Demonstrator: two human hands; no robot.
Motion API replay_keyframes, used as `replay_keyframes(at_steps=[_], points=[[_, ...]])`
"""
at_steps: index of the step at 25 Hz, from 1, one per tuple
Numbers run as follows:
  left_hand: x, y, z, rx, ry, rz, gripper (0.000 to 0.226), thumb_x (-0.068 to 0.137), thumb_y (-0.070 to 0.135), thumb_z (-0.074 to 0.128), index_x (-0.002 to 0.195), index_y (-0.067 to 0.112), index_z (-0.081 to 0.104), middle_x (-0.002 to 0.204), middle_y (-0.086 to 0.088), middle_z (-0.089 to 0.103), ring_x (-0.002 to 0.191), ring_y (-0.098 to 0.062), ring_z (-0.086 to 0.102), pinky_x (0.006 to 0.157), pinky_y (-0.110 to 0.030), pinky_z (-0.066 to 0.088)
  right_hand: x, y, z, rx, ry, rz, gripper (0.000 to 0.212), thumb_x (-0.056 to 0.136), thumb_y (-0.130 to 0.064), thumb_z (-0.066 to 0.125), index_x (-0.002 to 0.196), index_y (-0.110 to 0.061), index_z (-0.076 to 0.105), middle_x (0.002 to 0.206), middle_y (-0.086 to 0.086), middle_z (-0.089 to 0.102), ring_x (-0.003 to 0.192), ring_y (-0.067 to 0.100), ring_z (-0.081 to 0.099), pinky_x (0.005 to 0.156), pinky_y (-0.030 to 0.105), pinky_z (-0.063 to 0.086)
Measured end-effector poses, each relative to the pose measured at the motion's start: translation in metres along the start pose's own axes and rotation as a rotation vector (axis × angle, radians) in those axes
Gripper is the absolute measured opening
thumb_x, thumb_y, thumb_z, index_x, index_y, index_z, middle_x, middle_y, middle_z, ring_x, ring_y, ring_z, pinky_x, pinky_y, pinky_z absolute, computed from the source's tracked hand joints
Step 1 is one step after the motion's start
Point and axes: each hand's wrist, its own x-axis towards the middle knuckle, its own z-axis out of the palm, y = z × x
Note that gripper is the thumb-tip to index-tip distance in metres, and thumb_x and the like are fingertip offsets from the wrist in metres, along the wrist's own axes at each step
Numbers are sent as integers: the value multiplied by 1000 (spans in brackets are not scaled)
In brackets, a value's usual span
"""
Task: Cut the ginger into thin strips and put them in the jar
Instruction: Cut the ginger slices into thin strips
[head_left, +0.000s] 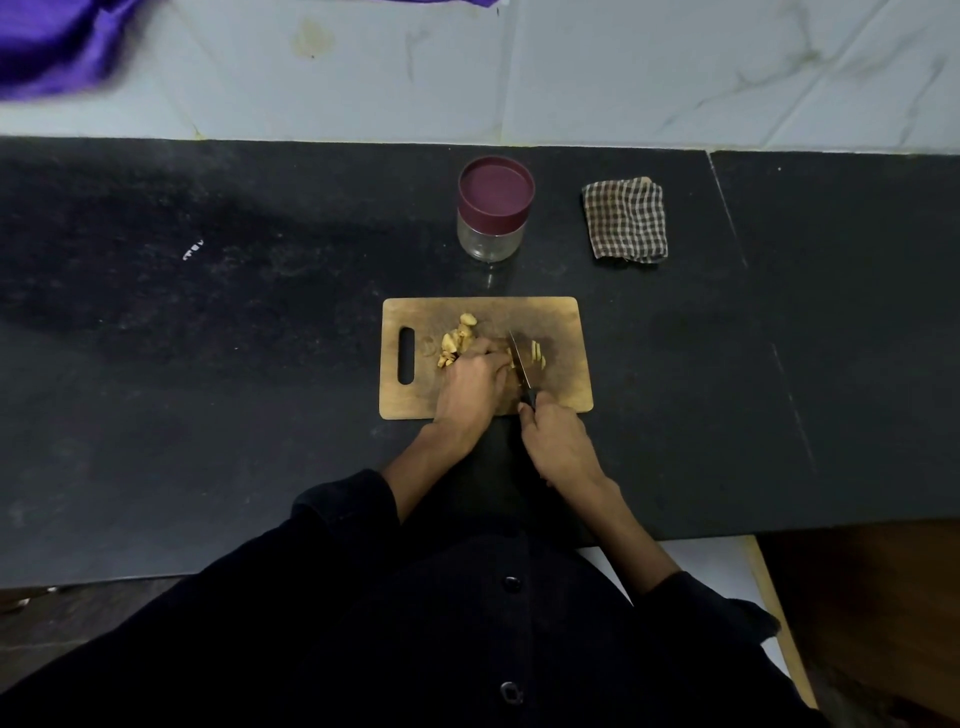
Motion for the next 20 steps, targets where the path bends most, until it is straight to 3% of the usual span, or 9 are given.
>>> replay_keyframes(at_steps=[4,8,11,20], points=[[0,1,0,2,-8,2,21,93,6,56,107,6,71,115,-8,61,98,-21,62,82,-28,51,1,0,6,-58,22,9,24,105,-28,37,112,-8,48,106,16,64,97,35,63,72,41,46],[2,2,0,21,-32,0,23,93,6,54,108,6,71,118,-8,60,98,-22,62,83,-27,51,1,-4,12,-102,15,49,22,105,-24,36,114,-6,44,114,20,62,105,39,60,73,40,38],[3,2,0,23,-39,-10,22,93,7,53,106,6,72,115,-9,60,94,-24,63,82,-35,53,2,-6,11,-102,1,70,23,104,-23,38,115,-4,45,116,20,61,107,39,60,74,40,39],[2,1,0,24,-12,2,21,94,10,55,107,7,71,115,-8,61,97,-22,62,82,-30,52,-4,10,4,-1,42,96,29,106,-31,36,111,-7,51,107,17,61,96,34,61,76,41,47]])
